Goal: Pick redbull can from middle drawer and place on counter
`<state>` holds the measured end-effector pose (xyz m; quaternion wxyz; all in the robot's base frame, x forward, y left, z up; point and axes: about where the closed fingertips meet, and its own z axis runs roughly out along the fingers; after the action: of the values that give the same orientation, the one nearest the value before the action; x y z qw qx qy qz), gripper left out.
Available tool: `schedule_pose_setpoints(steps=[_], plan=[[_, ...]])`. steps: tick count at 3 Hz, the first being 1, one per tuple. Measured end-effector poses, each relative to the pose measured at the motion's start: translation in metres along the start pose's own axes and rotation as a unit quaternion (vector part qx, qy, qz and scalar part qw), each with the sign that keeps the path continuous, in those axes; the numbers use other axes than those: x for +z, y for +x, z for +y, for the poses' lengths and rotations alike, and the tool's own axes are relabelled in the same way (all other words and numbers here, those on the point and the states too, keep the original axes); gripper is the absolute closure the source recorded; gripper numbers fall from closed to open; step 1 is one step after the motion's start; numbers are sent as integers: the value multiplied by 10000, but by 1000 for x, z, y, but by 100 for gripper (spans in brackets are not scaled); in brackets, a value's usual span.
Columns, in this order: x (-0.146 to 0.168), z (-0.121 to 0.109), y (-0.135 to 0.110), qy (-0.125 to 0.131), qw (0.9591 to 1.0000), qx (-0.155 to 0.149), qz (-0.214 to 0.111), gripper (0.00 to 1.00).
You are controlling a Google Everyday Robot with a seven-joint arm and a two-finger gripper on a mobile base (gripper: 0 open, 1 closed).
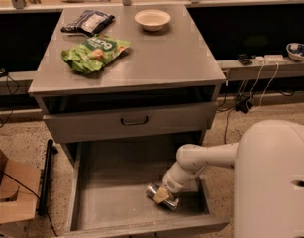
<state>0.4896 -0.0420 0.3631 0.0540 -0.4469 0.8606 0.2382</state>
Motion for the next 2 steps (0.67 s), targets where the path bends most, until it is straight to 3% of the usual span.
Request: schedule_pose_setpoints(steps=[1, 2], plan=[[13, 14, 12, 80, 9997, 197, 145, 88], [12, 16, 13, 88, 9996, 216, 159, 100]])
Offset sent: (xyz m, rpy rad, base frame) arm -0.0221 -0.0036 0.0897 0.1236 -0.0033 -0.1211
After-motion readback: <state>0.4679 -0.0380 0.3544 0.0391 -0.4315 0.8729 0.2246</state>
